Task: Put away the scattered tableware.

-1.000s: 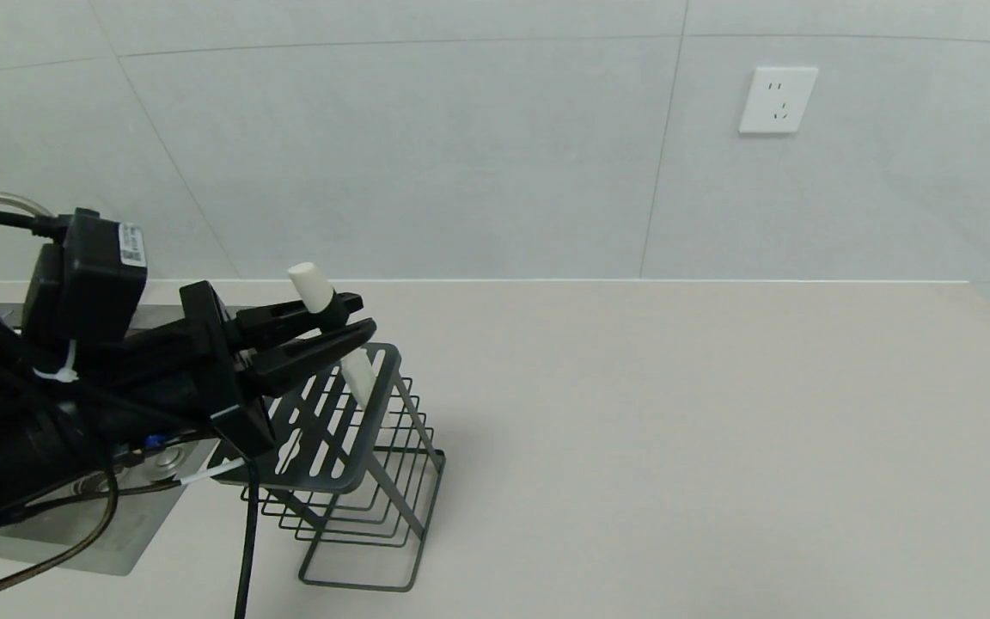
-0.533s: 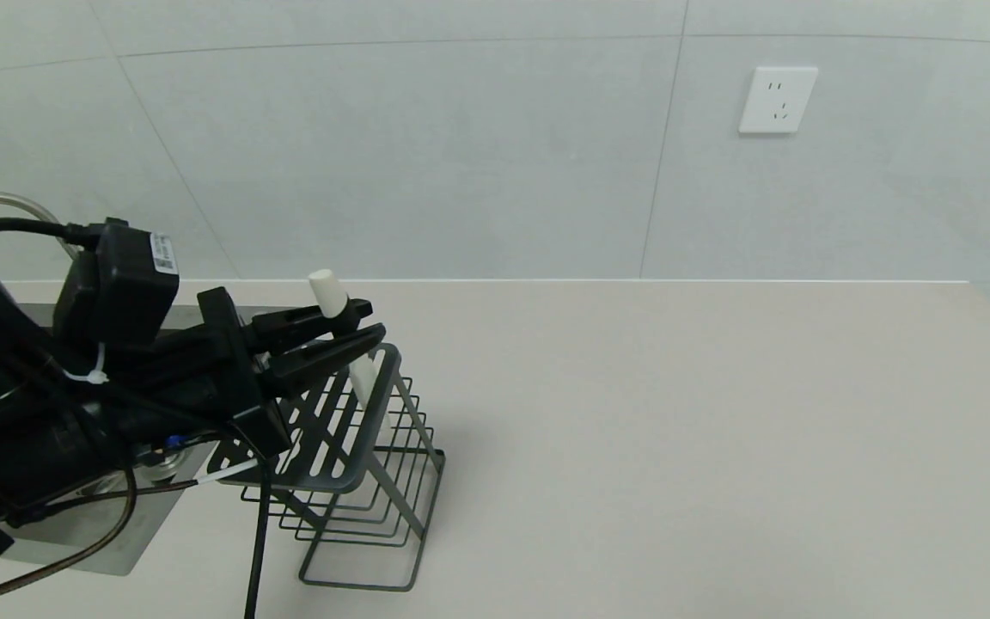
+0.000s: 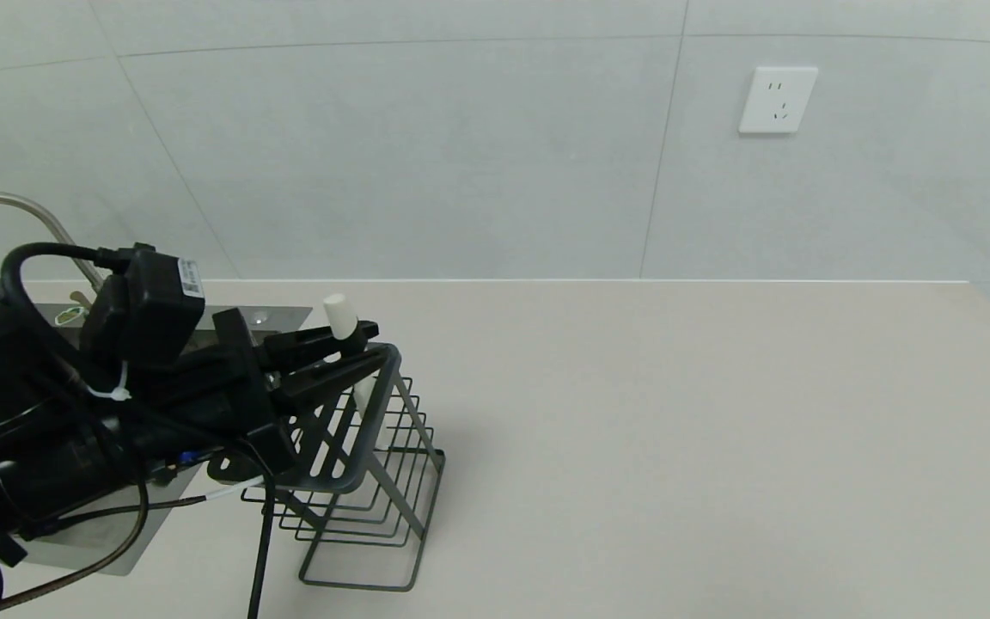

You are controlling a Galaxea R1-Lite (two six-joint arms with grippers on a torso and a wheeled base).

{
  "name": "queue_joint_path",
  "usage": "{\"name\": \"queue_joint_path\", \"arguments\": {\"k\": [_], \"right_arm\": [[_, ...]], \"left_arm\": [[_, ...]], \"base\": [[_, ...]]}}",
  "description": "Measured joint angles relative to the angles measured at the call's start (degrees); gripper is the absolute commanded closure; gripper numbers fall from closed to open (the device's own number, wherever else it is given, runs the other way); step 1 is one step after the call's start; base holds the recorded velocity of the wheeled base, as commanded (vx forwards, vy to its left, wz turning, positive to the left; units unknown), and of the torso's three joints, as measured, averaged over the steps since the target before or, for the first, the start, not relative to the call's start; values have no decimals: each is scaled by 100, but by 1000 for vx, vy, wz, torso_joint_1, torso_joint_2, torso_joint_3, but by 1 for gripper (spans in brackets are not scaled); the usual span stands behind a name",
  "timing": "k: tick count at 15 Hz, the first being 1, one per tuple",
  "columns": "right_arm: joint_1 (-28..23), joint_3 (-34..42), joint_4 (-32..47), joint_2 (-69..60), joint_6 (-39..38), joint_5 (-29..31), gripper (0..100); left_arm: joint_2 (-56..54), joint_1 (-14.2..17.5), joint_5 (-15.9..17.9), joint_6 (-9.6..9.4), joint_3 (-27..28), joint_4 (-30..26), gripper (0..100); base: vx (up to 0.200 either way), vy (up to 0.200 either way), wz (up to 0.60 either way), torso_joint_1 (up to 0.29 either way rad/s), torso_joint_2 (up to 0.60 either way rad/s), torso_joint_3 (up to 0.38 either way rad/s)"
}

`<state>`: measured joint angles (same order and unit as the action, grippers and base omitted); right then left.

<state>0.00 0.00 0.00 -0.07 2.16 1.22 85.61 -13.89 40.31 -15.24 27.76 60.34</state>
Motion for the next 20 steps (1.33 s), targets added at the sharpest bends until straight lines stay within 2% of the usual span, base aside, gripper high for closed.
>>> {"name": "queue_joint_path", "arguments": {"k": [8,9,17,20], "right_arm": [[0,0,0,0,-17,1,100],[0,0,0,0,-17,1,100],[0,0,0,0,-41,0,100],[0,0,0,0,-74,1,100]], "left_arm": [[44,0,-104,-77,-183,11,100],[40,0,-222,-77,-183,15,0],[-59,-50,-295,-77,-207,48,0],[-425,-55,-295,-74,-232,77,0]], "base": [[0,0,0,0,0,0],[0,0,0,0,0,0],[0,0,0,0,0,0],[0,0,0,0,0,0]]}}
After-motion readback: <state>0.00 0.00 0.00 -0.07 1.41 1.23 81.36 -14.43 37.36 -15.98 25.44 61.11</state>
